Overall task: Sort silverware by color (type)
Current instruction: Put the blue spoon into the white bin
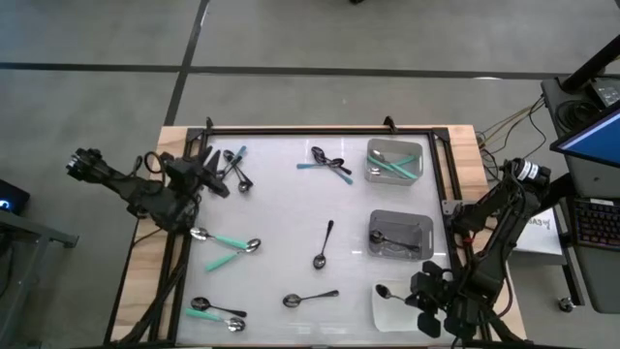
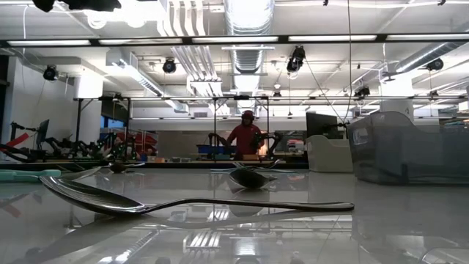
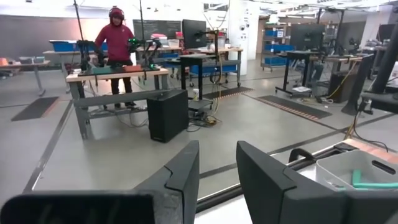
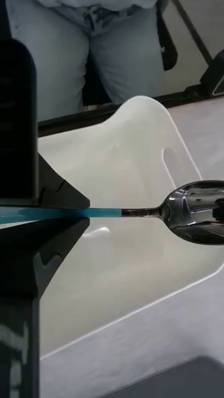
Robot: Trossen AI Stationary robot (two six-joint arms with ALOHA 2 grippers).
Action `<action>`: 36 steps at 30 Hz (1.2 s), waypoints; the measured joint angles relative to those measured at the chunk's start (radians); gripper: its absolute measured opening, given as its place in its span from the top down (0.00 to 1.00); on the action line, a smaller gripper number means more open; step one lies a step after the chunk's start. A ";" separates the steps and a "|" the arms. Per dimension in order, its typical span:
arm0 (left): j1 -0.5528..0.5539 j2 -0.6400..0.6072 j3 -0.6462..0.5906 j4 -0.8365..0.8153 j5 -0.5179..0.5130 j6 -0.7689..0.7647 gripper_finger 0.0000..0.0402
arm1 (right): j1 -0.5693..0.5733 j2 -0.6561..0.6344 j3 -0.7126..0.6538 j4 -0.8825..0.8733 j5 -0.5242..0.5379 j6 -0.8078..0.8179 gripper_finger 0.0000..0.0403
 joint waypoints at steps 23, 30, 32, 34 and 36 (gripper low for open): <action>0.000 0.032 0.000 -0.001 0.073 -0.008 0.78 | -0.027 0.031 -0.008 0.015 0.097 0.046 0.97; 0.000 0.030 0.000 -0.001 0.089 -0.008 0.78 | -0.027 0.032 -0.008 0.034 0.022 0.017 0.97; 0.000 0.027 0.000 -0.001 0.089 -0.008 0.78 | -0.027 0.032 -0.008 0.034 -0.015 0.002 0.97; 0.000 0.026 0.000 -0.001 0.089 -0.008 0.78 | -0.027 0.032 -0.008 0.035 -0.056 -0.016 0.97; 0.000 0.025 0.000 -0.001 0.089 -0.011 0.78 | -0.027 0.034 -0.008 0.039 -0.082 -0.045 0.97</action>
